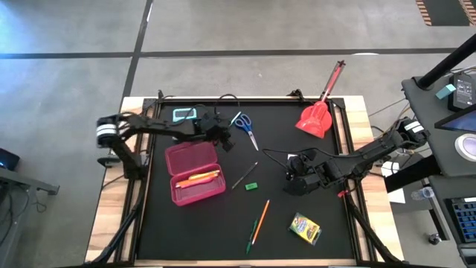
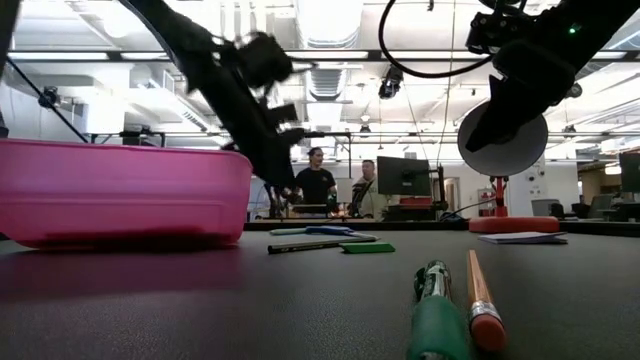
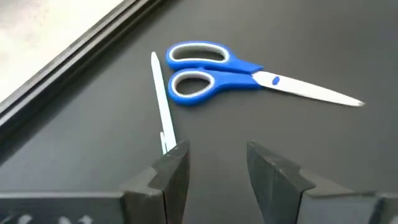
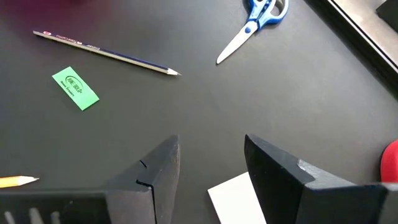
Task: Pack school essentials
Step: Put the light blue mechanical pencil into the pink supply box
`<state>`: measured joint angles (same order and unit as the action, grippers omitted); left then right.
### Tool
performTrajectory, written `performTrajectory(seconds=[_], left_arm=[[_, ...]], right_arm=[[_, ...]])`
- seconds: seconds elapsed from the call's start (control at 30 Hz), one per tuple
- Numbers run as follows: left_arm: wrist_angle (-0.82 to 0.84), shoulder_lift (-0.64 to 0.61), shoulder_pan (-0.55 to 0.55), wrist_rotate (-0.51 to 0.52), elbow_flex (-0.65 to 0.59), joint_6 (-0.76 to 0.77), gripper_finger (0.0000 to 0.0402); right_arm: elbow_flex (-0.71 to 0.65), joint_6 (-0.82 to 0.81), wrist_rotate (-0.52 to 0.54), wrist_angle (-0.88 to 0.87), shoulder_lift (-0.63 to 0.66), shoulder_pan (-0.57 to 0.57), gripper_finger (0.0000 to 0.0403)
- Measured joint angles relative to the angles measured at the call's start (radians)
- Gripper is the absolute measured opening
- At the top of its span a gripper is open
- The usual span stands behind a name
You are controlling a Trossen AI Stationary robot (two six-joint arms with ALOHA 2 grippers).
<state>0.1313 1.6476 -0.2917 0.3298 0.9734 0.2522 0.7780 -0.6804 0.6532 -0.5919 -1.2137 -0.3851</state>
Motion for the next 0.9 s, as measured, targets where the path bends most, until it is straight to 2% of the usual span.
performTrajectory(seconds=[0.17, 0.4, 0.9], left_arm=[[-0.042, 0.11, -0.038, -0.003, 0.025, -0.026, 0.0141], [-0.044, 0.196, -0.059, -0.003, 0.063, -0.084, 0.0142], [-0.008, 0.191, -0.105, 0.053, 0.056, -0.109, 0.0142]], right_arm=[[0.0, 0.0, 0.0, 0.0, 0.0, 0.0, 0.0171], [0.0, 0.0, 0.0, 0.0, 0.0, 0.0, 0.0171], [0.0, 0.0, 0.0, 0.003, 0.0, 0.0, 0.0171]])
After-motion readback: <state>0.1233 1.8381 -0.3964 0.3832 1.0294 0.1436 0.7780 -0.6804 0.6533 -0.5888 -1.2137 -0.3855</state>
